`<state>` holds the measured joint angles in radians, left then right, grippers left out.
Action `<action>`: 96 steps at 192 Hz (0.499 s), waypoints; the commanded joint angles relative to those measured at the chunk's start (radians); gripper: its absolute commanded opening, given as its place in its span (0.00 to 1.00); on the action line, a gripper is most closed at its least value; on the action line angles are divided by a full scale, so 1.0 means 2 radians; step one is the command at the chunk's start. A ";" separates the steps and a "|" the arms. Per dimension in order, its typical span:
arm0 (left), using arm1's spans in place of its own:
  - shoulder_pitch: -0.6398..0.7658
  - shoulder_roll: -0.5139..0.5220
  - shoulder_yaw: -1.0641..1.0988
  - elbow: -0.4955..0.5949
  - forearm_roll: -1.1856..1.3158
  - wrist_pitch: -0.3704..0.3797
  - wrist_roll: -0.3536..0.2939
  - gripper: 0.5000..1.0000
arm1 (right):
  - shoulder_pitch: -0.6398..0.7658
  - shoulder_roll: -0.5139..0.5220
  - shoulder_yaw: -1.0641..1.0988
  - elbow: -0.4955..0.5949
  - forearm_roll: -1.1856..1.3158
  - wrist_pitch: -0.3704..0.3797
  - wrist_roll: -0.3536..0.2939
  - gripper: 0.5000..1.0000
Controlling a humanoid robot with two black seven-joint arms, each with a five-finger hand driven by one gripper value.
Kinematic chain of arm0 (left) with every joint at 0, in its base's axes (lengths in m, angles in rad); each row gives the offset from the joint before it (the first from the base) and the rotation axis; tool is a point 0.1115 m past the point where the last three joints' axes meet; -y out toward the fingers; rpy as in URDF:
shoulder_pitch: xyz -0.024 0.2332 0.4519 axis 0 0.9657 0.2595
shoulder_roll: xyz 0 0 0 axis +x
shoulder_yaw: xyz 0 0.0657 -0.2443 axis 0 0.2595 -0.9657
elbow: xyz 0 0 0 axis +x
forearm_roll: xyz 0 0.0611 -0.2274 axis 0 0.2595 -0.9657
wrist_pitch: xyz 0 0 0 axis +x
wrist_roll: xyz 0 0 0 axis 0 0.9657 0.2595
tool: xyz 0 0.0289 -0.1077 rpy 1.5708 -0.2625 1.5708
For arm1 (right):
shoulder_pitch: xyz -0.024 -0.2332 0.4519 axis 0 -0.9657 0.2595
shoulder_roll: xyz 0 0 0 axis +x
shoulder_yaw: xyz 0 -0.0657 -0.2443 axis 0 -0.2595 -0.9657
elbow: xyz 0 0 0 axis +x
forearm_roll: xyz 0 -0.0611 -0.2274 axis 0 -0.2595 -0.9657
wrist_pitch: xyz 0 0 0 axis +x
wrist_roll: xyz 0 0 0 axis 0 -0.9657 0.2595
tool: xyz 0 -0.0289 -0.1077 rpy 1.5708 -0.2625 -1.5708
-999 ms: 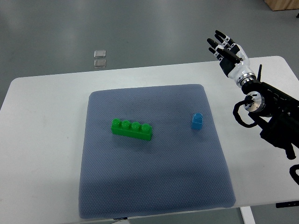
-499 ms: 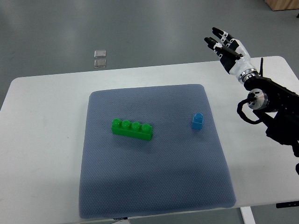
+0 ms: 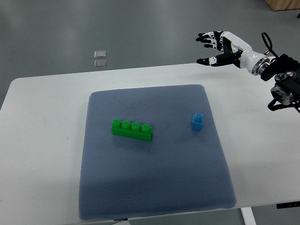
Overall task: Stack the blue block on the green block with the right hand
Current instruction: 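Swing the right hand over and down toward the small blue block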
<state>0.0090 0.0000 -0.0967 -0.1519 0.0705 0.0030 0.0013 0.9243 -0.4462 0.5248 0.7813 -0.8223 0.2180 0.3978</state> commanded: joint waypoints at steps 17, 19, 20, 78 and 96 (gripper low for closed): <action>0.000 0.000 0.000 0.000 0.000 0.000 0.000 1.00 | 0.021 -0.022 -0.005 0.043 -0.160 0.043 0.009 0.83; 0.000 0.000 0.000 0.000 0.000 0.000 -0.001 1.00 | 0.022 -0.024 -0.006 0.047 -0.170 0.045 0.011 0.83; 0.000 0.000 0.000 0.000 0.000 0.000 0.000 1.00 | 0.023 -0.025 -0.006 0.050 -0.179 0.047 0.013 0.83; 0.000 0.000 0.000 0.000 0.000 0.000 0.000 1.00 | 0.029 -0.038 -0.035 0.120 -0.377 0.070 0.022 0.83; 0.000 0.000 0.000 0.000 0.000 0.000 0.000 1.00 | 0.029 -0.038 -0.048 0.120 -0.401 0.066 0.022 0.83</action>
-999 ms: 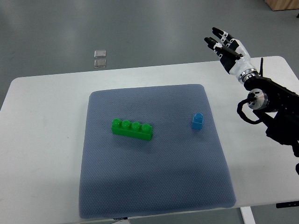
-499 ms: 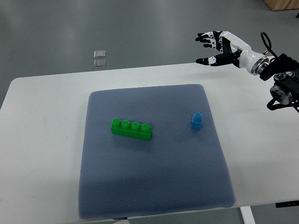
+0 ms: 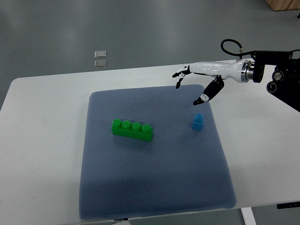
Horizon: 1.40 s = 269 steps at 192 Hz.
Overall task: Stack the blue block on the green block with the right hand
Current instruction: 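Swing the right hand over and down toward the small blue block, then position the right hand's fingers around the blue block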
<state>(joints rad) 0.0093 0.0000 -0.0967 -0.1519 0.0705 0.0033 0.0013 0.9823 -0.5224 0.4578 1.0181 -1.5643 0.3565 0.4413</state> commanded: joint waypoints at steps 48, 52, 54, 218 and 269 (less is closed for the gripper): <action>0.000 0.000 0.000 0.000 0.000 0.000 0.000 1.00 | 0.000 -0.012 -0.059 0.001 -0.071 -0.029 0.004 0.83; 0.000 0.000 0.000 0.000 0.000 0.000 0.000 1.00 | 0.000 -0.012 -0.063 0.001 -0.072 -0.033 0.004 0.83; 0.000 0.000 0.000 0.000 0.000 0.000 -0.001 1.00 | 0.000 -0.012 -0.065 0.001 -0.073 -0.034 0.004 0.83; 0.000 0.000 0.000 -0.001 0.000 0.000 0.000 1.00 | -0.022 0.004 -0.103 -0.013 -0.088 -0.108 0.000 0.83; 0.000 0.000 0.000 0.000 0.000 0.000 0.000 1.00 | -0.024 0.010 -0.118 -0.013 -0.092 -0.122 0.002 0.83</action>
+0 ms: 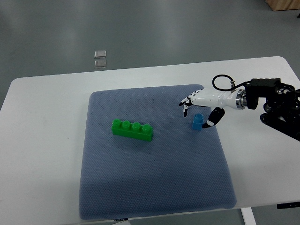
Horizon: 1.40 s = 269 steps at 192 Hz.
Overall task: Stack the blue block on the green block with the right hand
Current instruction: 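Position the right hand's fingers around the blue block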
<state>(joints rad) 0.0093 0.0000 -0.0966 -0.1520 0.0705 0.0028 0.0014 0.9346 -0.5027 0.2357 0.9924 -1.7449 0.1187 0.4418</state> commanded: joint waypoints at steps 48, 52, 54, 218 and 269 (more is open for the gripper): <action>0.000 0.000 0.000 0.000 0.000 0.000 0.000 1.00 | 0.001 0.001 -0.007 0.000 -0.005 -0.011 0.001 0.83; 0.000 0.000 0.000 0.000 0.000 0.000 0.000 1.00 | 0.001 0.001 -0.007 0.000 -0.006 -0.011 0.001 0.83; 0.000 0.000 0.000 0.000 0.000 0.000 0.000 1.00 | 0.001 0.001 -0.007 0.000 -0.006 -0.011 0.001 0.83; 0.000 0.000 0.000 0.000 0.000 0.000 0.000 1.00 | 0.001 0.003 -0.006 -0.001 0.002 0.004 -0.003 0.83; 0.000 0.000 0.000 0.000 0.000 0.000 0.000 1.00 | 0.001 0.003 -0.006 -0.009 -0.003 -0.003 -0.003 0.83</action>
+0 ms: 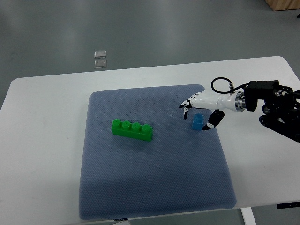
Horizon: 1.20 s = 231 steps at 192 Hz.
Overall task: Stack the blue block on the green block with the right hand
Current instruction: 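Position the right hand's fingers around the blue block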
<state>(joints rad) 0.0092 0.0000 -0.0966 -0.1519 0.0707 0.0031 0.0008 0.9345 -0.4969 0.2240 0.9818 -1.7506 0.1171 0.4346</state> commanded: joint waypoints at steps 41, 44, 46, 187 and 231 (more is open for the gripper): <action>0.000 0.000 0.000 0.000 0.000 0.000 0.000 1.00 | 0.000 0.000 0.000 -0.007 -0.002 -0.003 0.001 0.83; 0.000 0.000 0.000 0.000 0.000 0.000 0.000 1.00 | 0.000 0.000 0.000 -0.008 -0.002 -0.003 0.001 0.83; 0.000 0.000 0.000 0.000 0.000 0.000 0.000 1.00 | 0.000 0.000 0.000 -0.007 -0.002 -0.003 0.001 0.83; 0.000 0.000 0.000 0.000 0.000 0.000 0.000 1.00 | -0.002 0.006 -0.002 -0.012 -0.003 -0.016 0.007 0.79; 0.000 0.000 0.000 0.000 0.000 0.000 0.000 1.00 | -0.002 0.006 -0.012 -0.012 -0.004 -0.022 0.007 0.75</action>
<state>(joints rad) 0.0092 0.0000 -0.0966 -0.1519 0.0705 0.0031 0.0012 0.9313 -0.4856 0.2084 0.9577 -1.7589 0.0822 0.4479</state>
